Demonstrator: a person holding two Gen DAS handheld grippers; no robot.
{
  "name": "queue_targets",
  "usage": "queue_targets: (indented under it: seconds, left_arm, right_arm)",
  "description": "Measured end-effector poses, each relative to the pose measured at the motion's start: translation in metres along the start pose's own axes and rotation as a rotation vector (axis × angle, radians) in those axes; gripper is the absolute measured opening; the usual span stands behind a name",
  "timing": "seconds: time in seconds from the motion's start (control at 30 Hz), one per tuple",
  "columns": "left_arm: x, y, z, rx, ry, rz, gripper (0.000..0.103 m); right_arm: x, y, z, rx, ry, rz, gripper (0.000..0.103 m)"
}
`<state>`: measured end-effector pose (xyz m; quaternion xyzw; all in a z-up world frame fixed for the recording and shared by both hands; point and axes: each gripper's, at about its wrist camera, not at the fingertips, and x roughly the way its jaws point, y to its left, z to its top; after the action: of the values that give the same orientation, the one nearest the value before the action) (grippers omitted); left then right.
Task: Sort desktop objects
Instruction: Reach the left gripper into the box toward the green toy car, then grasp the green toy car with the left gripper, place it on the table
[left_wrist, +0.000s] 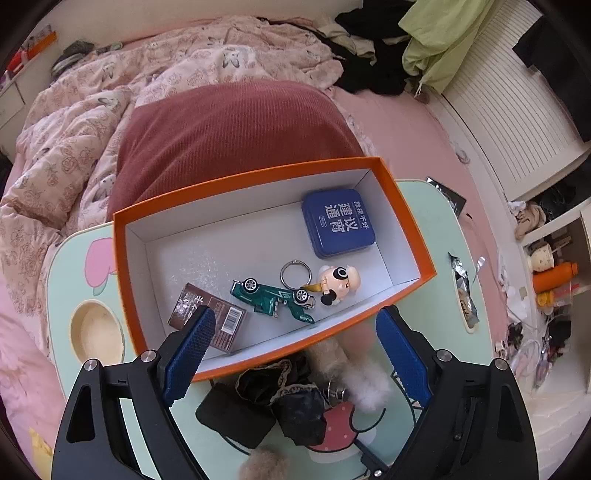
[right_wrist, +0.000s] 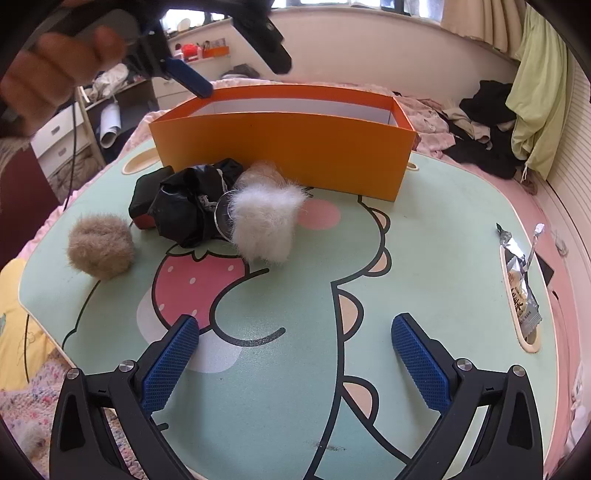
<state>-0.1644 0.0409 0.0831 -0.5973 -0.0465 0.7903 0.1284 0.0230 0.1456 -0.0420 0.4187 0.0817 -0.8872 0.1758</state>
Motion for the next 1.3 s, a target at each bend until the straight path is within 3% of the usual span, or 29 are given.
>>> queue_targets:
  seconds: [0.17, 0.23, 0.3, 0.4, 0.5, 0.67, 0.87, 0.97, 1.13, 1.3]
  left_arm:
    - [0.024, 0.005, 0.013, -0.029, 0.045, 0.036, 0.086]
    - [0.035, 0.007, 0.015, -0.037, 0.082, 0.053, 0.071]
    - [0.046, 0.008, 0.014, -0.038, 0.124, 0.062, 0.066]
    - [0.051, 0.005, 0.013, -0.018, 0.121, 0.104, 0.065]
    - [0.055, 0.006, 0.017, -0.039, 0.133, 0.097, 0.067]
    - [0.068, 0.016, 0.027, -0.096, 0.159, 0.024, 0.066]
    - [0.062, 0.013, 0.029, -0.064, 0.096, 0.073, 0.066]
    - [0.044, 0.017, 0.025, -0.060, 0.031, 0.042, 0.065]
    - [-0.019, 0.014, 0.006, -0.041, -0.141, -0.040, 0.065]
    - [-0.065, 0.014, -0.038, 0.000, -0.239, -0.109, 0.065]
  right_arm:
    - [0.000, 0.000, 0.000, -0.001, -0.002, 0.002, 0.103]
    - [0.000, 0.000, 0.000, -0.001, -0.002, 0.002, 0.103]
    - [0.000, 0.000, 0.000, -0.001, -0.002, 0.002, 0.103]
    - [0.000, 0.000, 0.000, -0.002, -0.002, 0.002, 0.103]
    - [0.000, -0.001, 0.000, -0.003, -0.002, 0.002, 0.103]
    - [0.001, -0.001, 0.001, -0.003, -0.001, 0.003, 0.103]
    - [0.001, -0.001, 0.000, -0.003, -0.002, 0.003, 0.103]
    - [0.001, -0.001, 0.000, -0.003, -0.002, 0.003, 0.103]
    - [0.001, -0.002, 0.000, -0.002, -0.002, 0.001, 0.103]
    - [0.001, -0.002, 0.000, -0.002, -0.001, 0.001, 0.103]
